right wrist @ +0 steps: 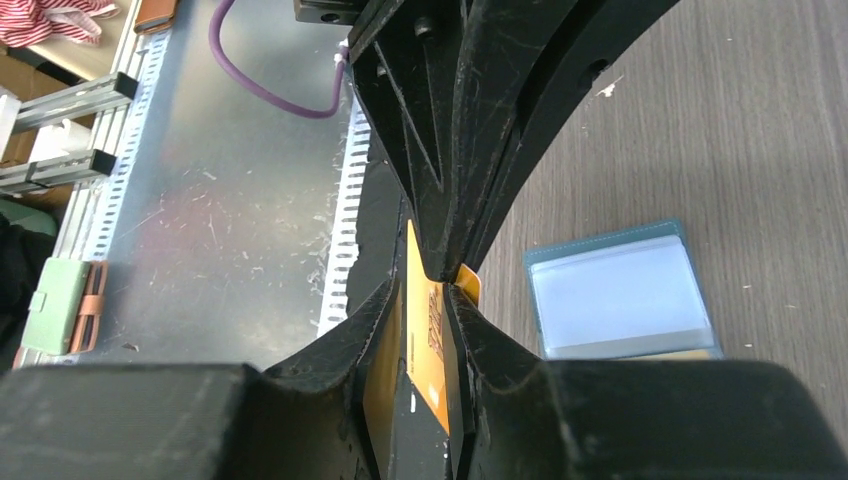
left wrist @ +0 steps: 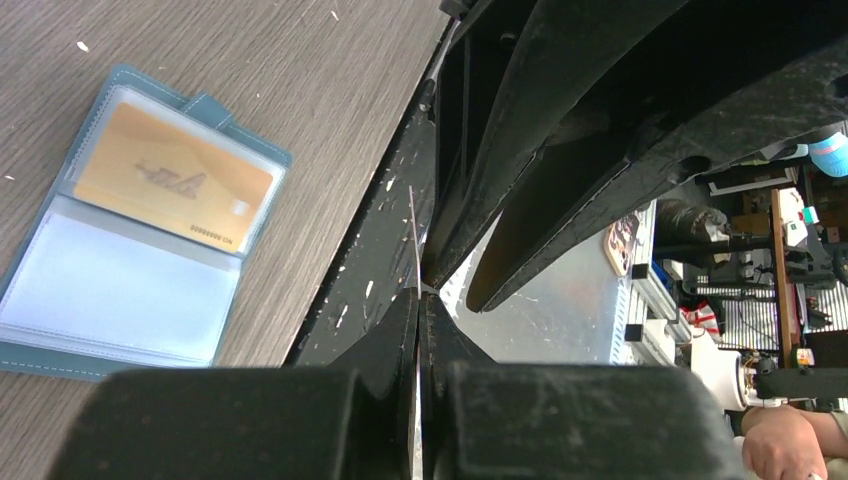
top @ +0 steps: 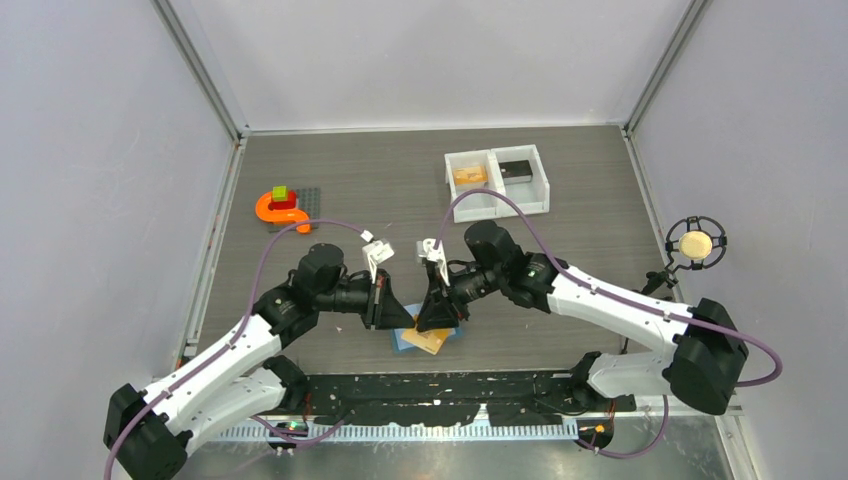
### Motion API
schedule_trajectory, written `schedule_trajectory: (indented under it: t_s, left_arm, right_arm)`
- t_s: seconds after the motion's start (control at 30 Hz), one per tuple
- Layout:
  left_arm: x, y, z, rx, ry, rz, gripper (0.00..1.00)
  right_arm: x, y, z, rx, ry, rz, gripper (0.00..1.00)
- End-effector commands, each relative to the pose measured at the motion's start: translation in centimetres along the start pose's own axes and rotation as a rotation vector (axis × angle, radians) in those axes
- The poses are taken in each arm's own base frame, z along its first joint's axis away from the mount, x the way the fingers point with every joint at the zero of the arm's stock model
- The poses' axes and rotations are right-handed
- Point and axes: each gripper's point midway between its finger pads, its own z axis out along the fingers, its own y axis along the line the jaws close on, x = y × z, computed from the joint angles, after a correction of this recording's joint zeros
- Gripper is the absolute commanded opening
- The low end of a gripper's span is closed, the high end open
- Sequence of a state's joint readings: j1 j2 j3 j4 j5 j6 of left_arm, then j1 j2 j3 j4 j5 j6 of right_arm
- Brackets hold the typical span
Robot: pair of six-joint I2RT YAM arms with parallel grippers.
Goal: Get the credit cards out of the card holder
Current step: Place the credit card in the storage box.
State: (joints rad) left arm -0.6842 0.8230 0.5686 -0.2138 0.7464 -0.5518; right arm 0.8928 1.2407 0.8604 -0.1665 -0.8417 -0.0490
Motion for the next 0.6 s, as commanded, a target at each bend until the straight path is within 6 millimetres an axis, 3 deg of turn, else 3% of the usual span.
schedule_trajectory:
  t_s: [0.0,0.17,0.33,0.57]
  left_arm:
    - [-1.1,-1.8,-0.2,0.087,-0.027,0.078,0.00]
    - [-1.0,-1.8,-0.1,0.099,-0.020,0.076,0.00]
    - [-0.9,-1.9,-0.2,0.102,-0.020,0.077,0.00]
    - [-0.8,-2.2,-0.3,0.118,-0.019,0.080,0.00]
  right_arm:
    - [-1.4,0.2,0.2,-0.033,-0.014,-0.038,0.29]
    - [-1.3,0.2,0.2,-0.036,-0.028,-0.048,0.21]
    - [-2.2,-0.2,-0.6,0.017,-0.039,-0.033,0.30]
    - [-3.1,0.6,-1.3,-0.017,-0.039,0.077,0.29]
